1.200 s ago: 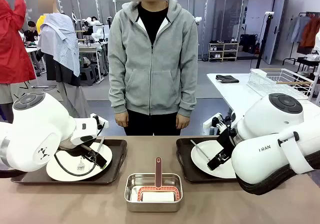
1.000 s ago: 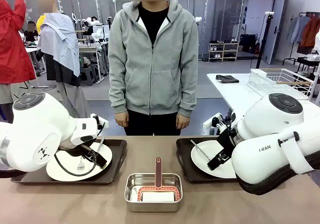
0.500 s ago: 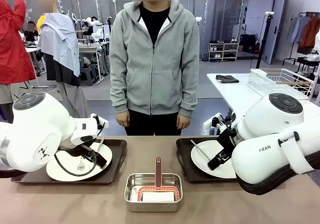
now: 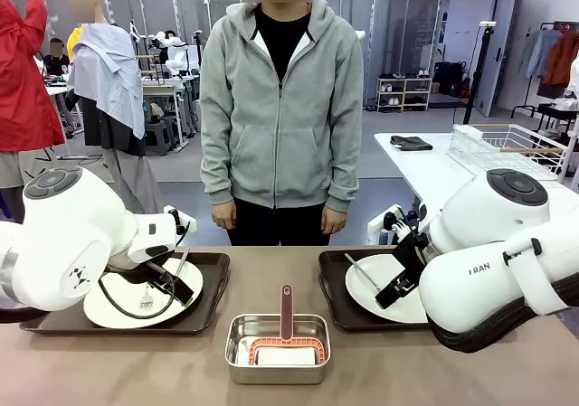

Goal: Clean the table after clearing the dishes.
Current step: When the left (or right) Handle tray is removed, use the left hand (or right hand) to clean the left (or right) side of the table with the Lint Roller.

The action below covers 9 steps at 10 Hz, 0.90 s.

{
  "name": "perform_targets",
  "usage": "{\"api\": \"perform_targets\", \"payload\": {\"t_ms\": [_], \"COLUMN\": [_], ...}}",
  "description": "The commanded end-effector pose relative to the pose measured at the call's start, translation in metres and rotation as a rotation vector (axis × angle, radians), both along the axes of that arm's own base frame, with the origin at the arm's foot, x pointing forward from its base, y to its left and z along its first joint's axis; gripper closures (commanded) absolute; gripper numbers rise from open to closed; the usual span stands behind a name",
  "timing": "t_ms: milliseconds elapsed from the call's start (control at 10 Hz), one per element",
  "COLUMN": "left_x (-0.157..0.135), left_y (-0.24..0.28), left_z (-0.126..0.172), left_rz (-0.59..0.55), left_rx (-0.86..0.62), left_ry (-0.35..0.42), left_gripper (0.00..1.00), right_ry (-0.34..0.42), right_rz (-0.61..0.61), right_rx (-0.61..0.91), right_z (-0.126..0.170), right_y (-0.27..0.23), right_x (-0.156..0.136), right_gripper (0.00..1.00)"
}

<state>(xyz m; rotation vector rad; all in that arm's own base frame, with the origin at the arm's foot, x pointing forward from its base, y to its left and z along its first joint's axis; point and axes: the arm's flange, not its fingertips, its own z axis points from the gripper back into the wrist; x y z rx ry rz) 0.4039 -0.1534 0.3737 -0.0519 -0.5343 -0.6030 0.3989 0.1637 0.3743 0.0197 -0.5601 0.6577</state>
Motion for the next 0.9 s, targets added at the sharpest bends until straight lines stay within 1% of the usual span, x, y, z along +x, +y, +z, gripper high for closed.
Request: {"api": "perform_targets", "payload": {"t_ms": [0, 100, 200, 300, 400, 500, 600, 700, 800], "left_x": [0.012, 0.018, 0.022, 0.025, 0.029, 0.027, 0.019, 0.003, -0.015], "left_y": [0.015, 0.027, 0.043, 0.06, 0.083, 0.111, 0.143, 0.186, 0.226], "left_z": [0.029, 0.044, 0.06, 0.075, 0.089, 0.103, 0.11, 0.113, 0.11], "left_rz": [-0.082, -0.098, -0.134, -0.142, -0.146, -0.154, -0.123, -0.063, 0.042], "left_rx": [-0.081, -0.158, -0.264, -0.339, -0.48, -0.635, -0.752, -0.848, -0.909], "left_ry": [0.1, 0.136, 0.173, 0.186, 0.23, 0.249, 0.238, 0.204, 0.164], "left_gripper": [0.0, 0.0, 0.0, 0.0, 0.0, 0.0, 0.0, 0.0, 0.0], "right_ry": [0.105, 0.143, 0.187, 0.218, 0.258, 0.267, 0.25, 0.203, 0.17], "right_rz": [0.024, 0.044, 0.033, 0.015, -0.024, -0.073, -0.145, -0.221, -0.322], "right_rx": [0.058, 0.14, 0.237, 0.307, 0.431, 0.603, 0.764, 0.905, 1.016], "right_z": [0.028, 0.043, 0.058, 0.069, 0.083, 0.096, 0.106, 0.108, 0.106], "right_y": [-0.008, -0.013, -0.024, -0.038, -0.059, -0.089, -0.127, -0.176, -0.224], "right_x": [0.02, 0.028, 0.037, 0.04, 0.04, 0.032, 0.016, -0.014, -0.041], "right_gripper": [0.0, 0.0, 0.0, 0.0, 0.0, 0.0, 0.0, 0.0, 0.0]}}
